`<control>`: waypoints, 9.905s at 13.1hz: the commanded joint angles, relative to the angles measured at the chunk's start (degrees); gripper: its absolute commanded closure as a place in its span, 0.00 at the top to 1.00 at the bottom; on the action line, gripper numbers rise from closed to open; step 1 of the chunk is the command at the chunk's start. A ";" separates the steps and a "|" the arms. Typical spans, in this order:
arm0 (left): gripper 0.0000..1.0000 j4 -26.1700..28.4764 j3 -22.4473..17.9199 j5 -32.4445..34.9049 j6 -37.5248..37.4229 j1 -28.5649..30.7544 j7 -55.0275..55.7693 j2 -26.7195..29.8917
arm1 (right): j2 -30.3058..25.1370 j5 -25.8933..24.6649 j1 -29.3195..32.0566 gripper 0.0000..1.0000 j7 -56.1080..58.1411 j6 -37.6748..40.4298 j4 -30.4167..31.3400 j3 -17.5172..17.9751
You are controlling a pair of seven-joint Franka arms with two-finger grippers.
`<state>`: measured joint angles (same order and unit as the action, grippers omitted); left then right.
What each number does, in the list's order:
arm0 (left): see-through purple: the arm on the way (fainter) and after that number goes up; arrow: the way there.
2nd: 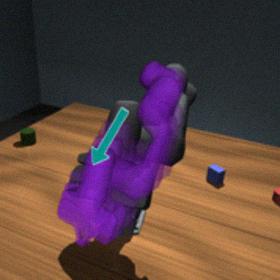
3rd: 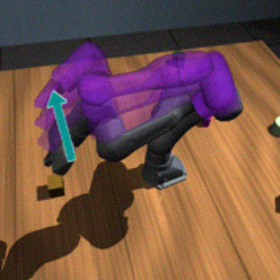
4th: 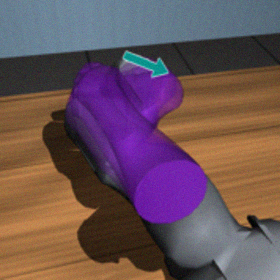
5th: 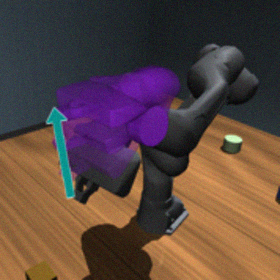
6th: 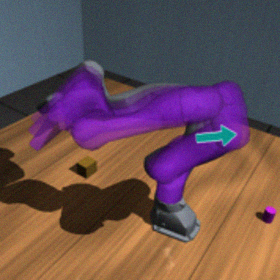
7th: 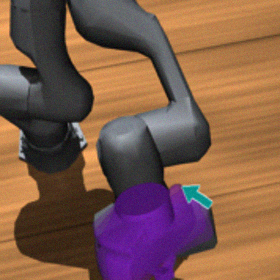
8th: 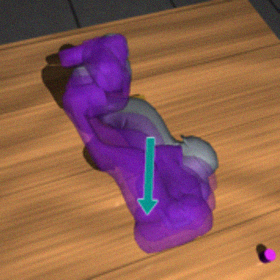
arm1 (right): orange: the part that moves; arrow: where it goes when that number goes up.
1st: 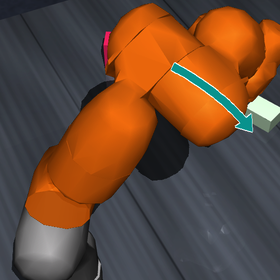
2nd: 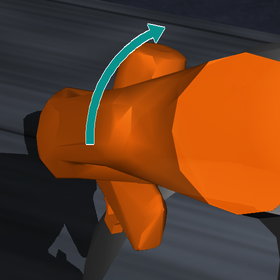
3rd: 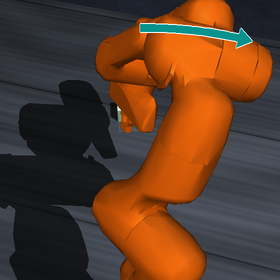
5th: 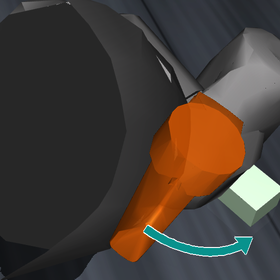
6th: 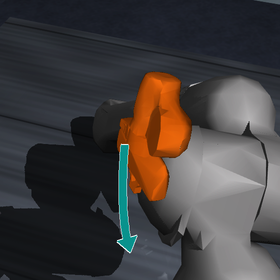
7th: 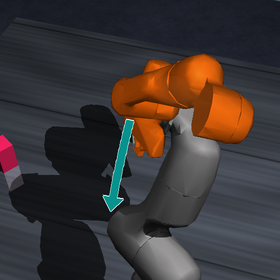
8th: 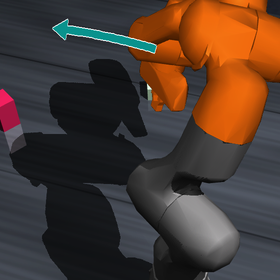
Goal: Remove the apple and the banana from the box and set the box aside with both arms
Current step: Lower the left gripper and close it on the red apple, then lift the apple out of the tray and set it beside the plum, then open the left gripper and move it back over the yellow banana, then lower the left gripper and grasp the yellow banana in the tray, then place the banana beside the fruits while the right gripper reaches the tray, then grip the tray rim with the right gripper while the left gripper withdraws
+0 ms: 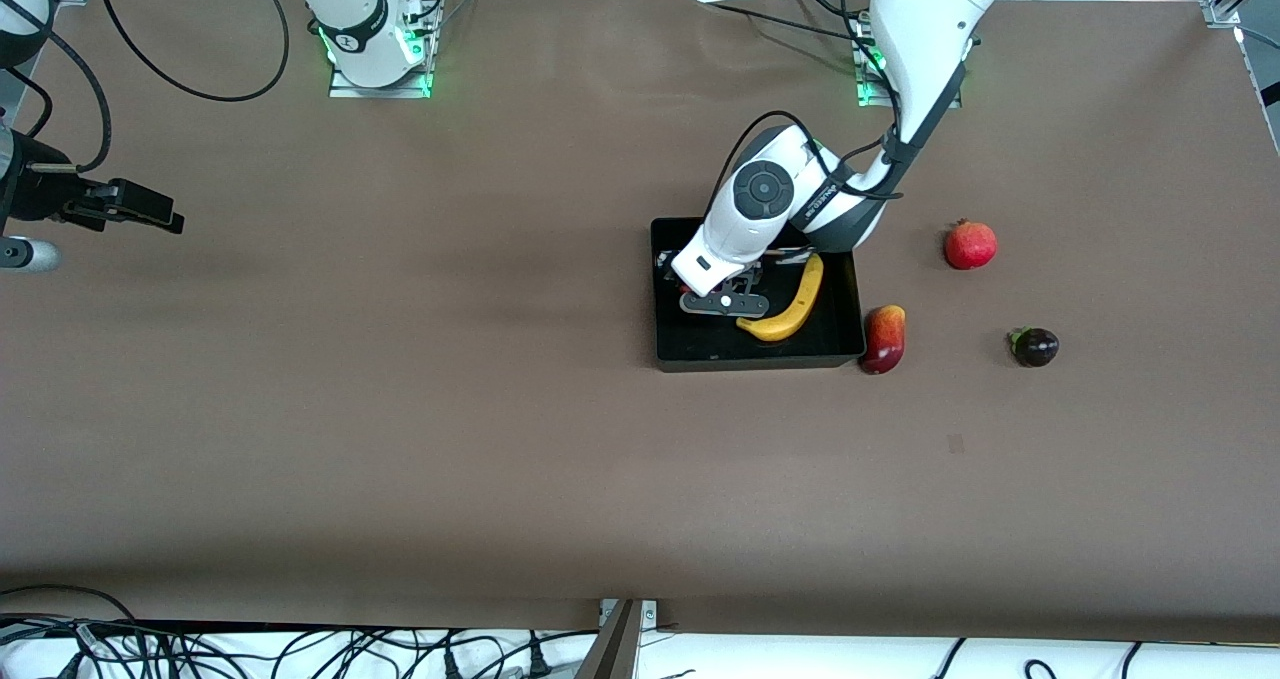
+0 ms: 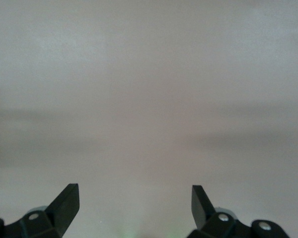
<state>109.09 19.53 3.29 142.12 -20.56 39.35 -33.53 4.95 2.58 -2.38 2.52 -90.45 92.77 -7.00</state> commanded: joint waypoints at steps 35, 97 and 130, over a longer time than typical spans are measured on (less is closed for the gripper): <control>1.00 19.50 -6.88 -0.65 1.23 32.87 -55.87 13.13 | 1.21 -0.38 -0.26 1.00 -0.23 1.33 -3.83 -0.56; 0.00 4.31 -0.81 -14.96 -27.12 21.06 -54.08 24.92 | 1.12 -2.32 -2.01 1.00 -0.84 0.99 -3.83 -0.30; 1.00 -8.98 -10.57 -5.84 -53.35 27.51 -43.92 44.70 | 34.01 13.94 -47.63 0.00 -34.46 -36.77 -5.77 -3.27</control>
<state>100.00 8.91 -1.42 88.89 6.73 -5.68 10.60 43.37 16.10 -50.40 -36.66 -134.27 86.34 -7.58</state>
